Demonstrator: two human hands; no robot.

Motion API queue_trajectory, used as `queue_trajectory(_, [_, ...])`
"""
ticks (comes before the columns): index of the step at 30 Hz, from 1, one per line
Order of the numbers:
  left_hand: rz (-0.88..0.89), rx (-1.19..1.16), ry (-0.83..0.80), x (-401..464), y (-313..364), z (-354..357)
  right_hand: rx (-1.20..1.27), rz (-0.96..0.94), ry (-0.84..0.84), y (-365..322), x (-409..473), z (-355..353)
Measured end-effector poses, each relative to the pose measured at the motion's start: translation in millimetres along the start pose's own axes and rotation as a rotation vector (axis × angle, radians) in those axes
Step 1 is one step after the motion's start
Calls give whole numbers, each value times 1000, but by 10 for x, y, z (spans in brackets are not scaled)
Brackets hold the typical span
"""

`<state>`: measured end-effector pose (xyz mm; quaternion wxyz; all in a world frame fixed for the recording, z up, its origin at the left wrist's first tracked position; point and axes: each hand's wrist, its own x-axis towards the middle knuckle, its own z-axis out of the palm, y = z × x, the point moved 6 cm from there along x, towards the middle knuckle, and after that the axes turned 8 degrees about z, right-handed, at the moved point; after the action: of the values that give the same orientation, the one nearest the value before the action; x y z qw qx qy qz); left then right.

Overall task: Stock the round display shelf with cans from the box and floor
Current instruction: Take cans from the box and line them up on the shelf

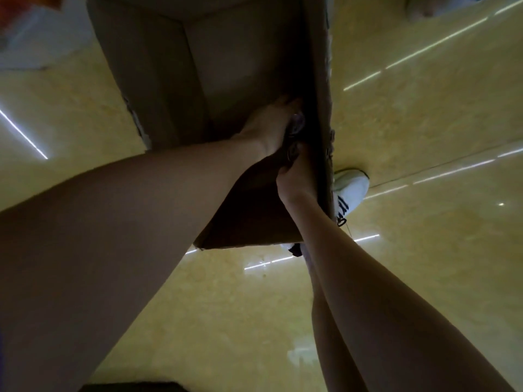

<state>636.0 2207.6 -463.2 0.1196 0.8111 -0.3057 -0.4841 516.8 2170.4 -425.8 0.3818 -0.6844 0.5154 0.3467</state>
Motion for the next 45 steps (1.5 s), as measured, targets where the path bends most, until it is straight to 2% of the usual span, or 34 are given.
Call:
queue_trajectory(6, [-216, -150, 107, -507, -172, -351, 69, -12, -201, -40, -210, -167])
queue_trajectory(14, [-272, -508, 197, -1680, 373, -1497, 120, -250, -99, -943, -1253, -964])
queue_trajectory(23, [-130, -569, 279, -3088, 1778, -3647, 45, -556, -112, -2260, -2893, -2702])
queue_trajectory(30, [-6, -505, 586, -4473, 2820, -5099, 2, -823, 1, -3003, -4756, -4108])
queue_trajectory(38, [149, -342, 766, -6104, 3604, -6385, -116, -1082, 89, -3784, -6458, -4896])
queue_trajectory(45, [212, -412, 1004, -7286, 3740, -7220, -75, -1368, 191, -4501, -7664, -5139])
